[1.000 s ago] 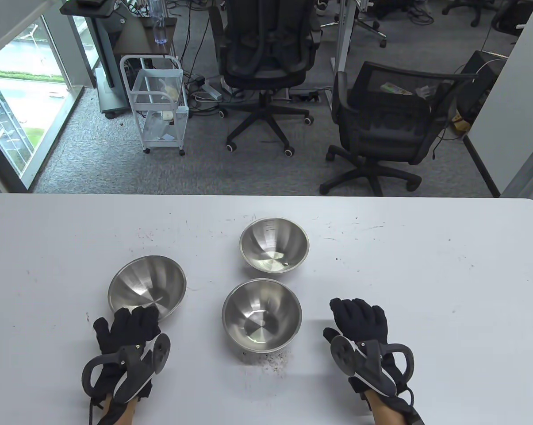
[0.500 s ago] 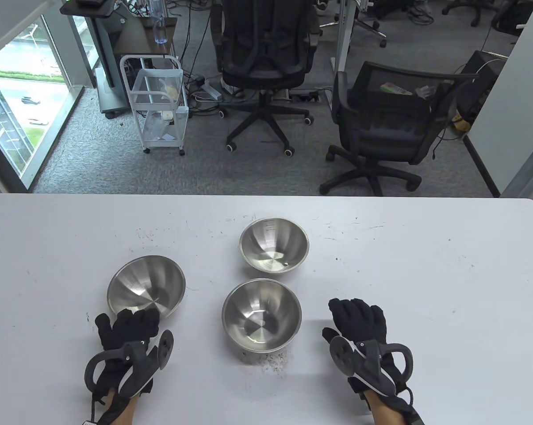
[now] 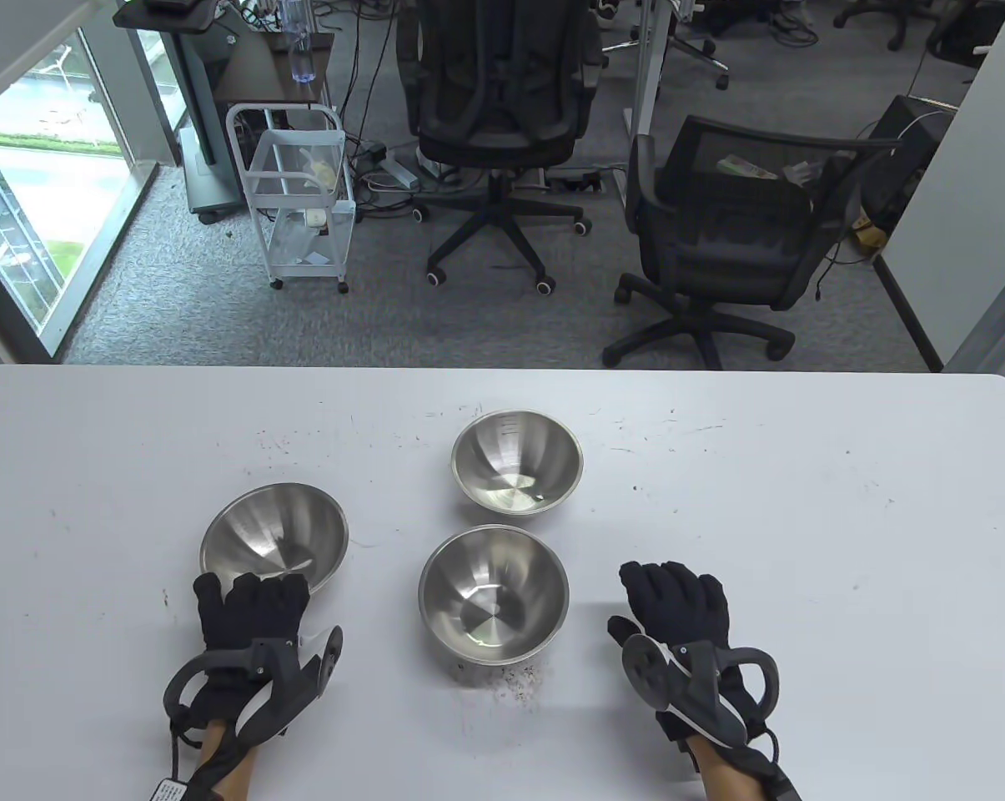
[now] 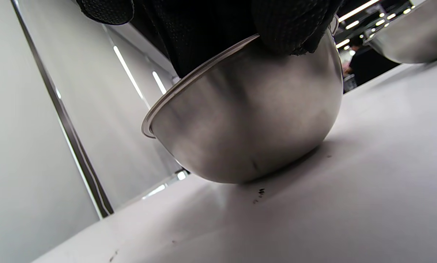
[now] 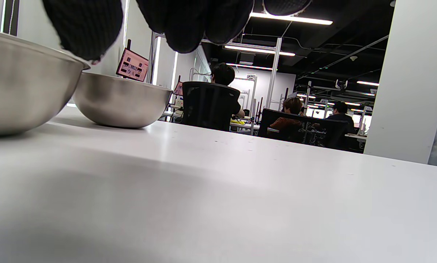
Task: Nest mixing bowl into mixing bowl
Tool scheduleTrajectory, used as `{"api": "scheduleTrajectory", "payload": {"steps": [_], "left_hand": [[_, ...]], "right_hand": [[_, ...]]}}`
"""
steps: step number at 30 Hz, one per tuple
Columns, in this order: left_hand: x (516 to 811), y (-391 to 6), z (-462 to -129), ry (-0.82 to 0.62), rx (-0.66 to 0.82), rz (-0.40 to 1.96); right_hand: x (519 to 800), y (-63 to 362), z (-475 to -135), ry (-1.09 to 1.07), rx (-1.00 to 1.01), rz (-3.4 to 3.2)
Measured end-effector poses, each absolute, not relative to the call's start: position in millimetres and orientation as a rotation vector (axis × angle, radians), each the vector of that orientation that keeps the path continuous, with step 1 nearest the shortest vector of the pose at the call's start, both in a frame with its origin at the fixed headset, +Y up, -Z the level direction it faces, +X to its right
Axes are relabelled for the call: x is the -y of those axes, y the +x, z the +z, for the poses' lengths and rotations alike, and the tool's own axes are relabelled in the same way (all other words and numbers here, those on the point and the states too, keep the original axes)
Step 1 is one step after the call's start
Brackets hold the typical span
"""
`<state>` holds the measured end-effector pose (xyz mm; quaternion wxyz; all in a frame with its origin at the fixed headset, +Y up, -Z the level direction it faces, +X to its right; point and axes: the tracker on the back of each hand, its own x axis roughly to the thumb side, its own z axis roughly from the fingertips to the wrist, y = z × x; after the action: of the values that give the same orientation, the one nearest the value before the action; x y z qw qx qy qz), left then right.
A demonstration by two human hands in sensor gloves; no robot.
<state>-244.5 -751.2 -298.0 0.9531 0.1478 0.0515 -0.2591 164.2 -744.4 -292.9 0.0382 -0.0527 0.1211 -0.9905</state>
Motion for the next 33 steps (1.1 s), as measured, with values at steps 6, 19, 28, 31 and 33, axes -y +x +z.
{"api": "scheduleTrajectory", "payload": {"steps": [6,19,28,31,33], "left_hand": [[755,-243,-306,0.326,-0.100,-0.590],[742,-229,-298,0.404,-0.073,-0.562],[710,-190,-281,0.531,0.009,-0.479],[702,-172,-274,0.569,0.060,-0.453],[700,-162,-270,0.578,0.091,-0.445]], "right_hand": [[744,164,-292,-0.165,-0.391,-3.041],[744,167,-292,-0.149,-0.400,-3.057],[743,170,-292,-0.138,-0.406,-3.066],[743,171,-292,-0.133,-0.401,-3.071],[743,171,-292,-0.131,-0.399,-3.074]]}}
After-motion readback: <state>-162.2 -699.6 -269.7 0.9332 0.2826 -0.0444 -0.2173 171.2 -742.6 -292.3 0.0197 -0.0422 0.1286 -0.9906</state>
